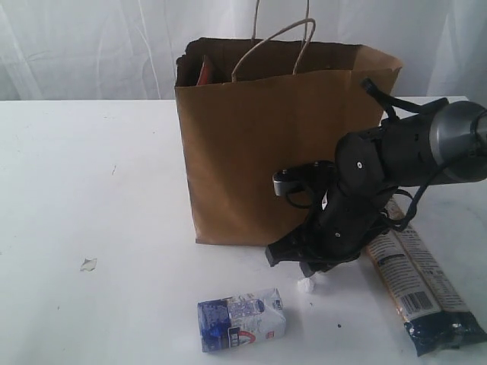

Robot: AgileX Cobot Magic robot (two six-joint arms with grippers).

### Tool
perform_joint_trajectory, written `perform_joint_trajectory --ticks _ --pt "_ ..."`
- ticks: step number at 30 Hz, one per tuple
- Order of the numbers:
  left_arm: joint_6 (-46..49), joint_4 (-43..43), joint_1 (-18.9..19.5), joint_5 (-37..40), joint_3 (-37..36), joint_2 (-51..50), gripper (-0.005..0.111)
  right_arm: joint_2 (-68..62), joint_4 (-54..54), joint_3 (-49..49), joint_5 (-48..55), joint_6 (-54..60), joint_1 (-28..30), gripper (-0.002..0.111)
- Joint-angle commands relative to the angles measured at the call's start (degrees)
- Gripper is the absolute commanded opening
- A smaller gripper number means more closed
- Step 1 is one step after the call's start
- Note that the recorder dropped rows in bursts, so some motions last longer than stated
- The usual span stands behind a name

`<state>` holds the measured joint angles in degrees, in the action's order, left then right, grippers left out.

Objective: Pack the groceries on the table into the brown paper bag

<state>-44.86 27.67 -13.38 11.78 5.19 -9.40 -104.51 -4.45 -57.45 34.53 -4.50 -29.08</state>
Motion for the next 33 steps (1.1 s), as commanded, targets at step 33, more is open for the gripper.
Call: perform_joint_trajectory --ticks 33 --pt "-0.19 0.2 0.1 -0.17 -0.41 0.24 0.0 -0.25 7.23 -0.39 -1.25 -7.14 0.03 0.011"
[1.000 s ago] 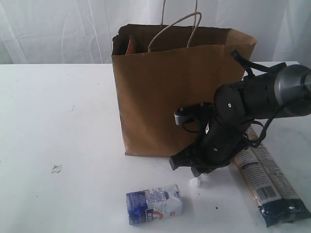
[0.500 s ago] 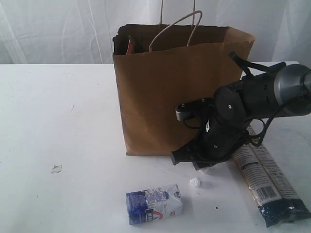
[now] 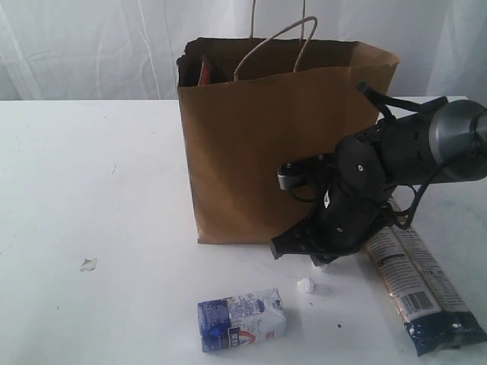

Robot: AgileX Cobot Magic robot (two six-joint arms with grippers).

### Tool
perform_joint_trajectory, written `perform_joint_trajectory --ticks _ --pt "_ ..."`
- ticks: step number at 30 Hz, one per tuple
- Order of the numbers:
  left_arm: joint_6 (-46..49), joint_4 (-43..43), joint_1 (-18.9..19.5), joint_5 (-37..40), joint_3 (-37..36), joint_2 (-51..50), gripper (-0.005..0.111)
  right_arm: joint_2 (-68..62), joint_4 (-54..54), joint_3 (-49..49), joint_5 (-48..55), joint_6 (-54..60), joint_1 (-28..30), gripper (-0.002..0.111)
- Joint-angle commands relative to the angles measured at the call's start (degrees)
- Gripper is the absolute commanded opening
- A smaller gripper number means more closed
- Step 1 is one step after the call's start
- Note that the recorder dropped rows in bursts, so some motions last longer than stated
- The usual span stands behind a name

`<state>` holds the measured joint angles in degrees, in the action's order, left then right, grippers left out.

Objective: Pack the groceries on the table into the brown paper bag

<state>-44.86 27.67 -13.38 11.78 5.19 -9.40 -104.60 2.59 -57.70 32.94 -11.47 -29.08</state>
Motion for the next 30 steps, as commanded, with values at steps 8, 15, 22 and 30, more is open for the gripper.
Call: perform_joint_trajectory --ticks 8,15,22,30 --pt "-0.19 0.2 0.1 -0.17 -0.41 0.24 0.0 -0.88 0.18 -0.14 -1.82 -0.17 0.03 0.016" --pt "-0.19 0.2 0.1 -0.17 -0.41 0.24 0.0 -0.91 -0.2 -0.14 -0.73 -0.17 0.03 0.029" --pt "-0.19 0.2 0.1 -0.17 -0.41 0.24 0.0 -0.91 -0.2 -0.14 0.13 -0.17 0.03 0.011" --pt "-0.19 0.2 0.1 -0.17 -0.41 0.24 0.0 2.38 -4.02 -1.55 9.0 -0.3 0.03 0.0"
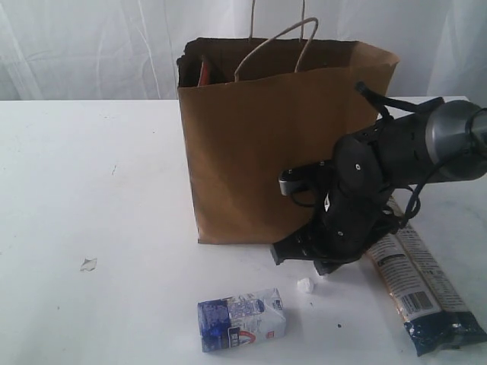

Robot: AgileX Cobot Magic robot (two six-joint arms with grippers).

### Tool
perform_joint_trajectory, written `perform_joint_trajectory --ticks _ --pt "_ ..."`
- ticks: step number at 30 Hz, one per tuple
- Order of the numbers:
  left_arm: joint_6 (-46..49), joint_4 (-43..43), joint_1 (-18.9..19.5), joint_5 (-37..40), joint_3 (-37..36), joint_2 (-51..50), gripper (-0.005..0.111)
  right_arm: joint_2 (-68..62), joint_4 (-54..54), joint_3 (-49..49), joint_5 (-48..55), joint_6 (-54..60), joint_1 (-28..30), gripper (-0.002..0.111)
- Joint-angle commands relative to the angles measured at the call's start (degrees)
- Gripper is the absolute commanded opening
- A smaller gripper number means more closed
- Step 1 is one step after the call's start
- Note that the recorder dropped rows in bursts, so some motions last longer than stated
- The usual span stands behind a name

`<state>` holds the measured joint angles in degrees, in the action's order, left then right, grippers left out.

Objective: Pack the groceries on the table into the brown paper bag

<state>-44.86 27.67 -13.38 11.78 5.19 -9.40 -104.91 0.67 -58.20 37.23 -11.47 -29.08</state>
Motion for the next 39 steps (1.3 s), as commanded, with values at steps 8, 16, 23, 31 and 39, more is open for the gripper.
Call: perform_joint_trajectory --ticks 8,16,23,31,39 --pt "-0.19 0.2 0.1 -0.17 -0.41 0.24 0.0 13.72 -9.76 -1.7 16.29 2.65 0.03 0.0" --pt "-0.19 0.2 0.1 -0.17 -0.41 0.24 0.0 24.28 -15.88 -1.7 26.26 5.39 0.03 0.0" --pt "-0.19 0.2 0.1 -0.17 -0.41 0.24 0.0 33.9 -22.99 -1.7 14.69 6.1 0.03 0.0" --pt "-0.19 0.2 0.1 -0.17 -0.41 0.24 0.0 38.39 -45.79 -2.6 3.92 19.08 0.03 0.0" --pt "-0.19 0.2 -0.84 -0.17 -0.41 0.24 0.0 38.29 -60.19 -5.22 -13.12 30.63 0.03 0.0"
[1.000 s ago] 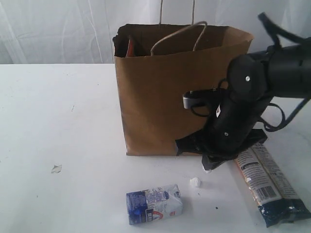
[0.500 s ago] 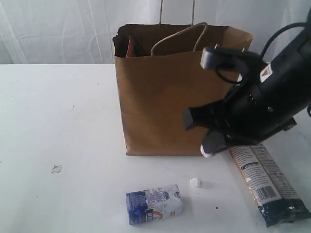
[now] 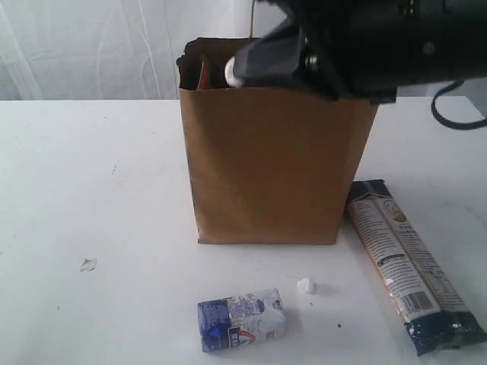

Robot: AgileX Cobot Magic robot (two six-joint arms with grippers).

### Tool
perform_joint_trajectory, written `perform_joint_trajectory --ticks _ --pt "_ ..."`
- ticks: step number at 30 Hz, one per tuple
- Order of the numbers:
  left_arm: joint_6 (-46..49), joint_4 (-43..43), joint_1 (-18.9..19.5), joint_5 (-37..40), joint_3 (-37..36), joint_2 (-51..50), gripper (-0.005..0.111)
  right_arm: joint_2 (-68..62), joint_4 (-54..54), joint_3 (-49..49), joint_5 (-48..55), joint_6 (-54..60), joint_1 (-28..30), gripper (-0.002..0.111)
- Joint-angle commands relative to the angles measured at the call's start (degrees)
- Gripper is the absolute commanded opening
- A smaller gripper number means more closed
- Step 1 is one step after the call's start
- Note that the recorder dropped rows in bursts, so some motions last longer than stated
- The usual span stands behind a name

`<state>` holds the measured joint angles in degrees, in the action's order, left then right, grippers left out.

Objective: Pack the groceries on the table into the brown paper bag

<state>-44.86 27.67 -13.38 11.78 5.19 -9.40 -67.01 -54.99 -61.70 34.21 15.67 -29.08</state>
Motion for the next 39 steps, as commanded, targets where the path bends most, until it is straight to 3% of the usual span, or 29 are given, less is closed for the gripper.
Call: perform_joint_trajectory --ticks 1,8,16,27,29,32,39 --pt "-0.19 0.2 -1.08 -0.17 -0.41 0.24 0.0 0.24 -4.53 -2.27 -13.18 3.77 0.03 0.0" --pt "-0.19 0.2 -1.08 -0.17 -0.41 0.24 0.0 -2.53 -4.31 -3.34 -27.42 11.01 0.03 0.001" --pt "-0.19 0.2 -1.08 -0.17 -0.41 0.24 0.0 -8.45 -3.03 -3.38 -31.78 11.79 0.03 0.029" --pt "-0.19 0.2 -1.08 -0.17 -0.41 0.24 0.0 -8.43 -3.03 -3.49 -36.34 16.2 0.03 0.028" --pt "-0.19 0.2 -1.08 -0.17 -0.41 0.24 0.0 -8.43 -3.03 -3.49 -35.51 19.14 0.03 0.023" --pt "-0.19 0.2 -2.41 -0.17 -0.41 0.24 0.0 -8.43 -3.03 -3.07 -32.55 27.49 0.03 0.0" --pt "-0.19 0.2 -2.71 -0.17 -0.41 0.24 0.0 -8.2 -2.77 2.84 -33.68 45.55 0.15 0.0"
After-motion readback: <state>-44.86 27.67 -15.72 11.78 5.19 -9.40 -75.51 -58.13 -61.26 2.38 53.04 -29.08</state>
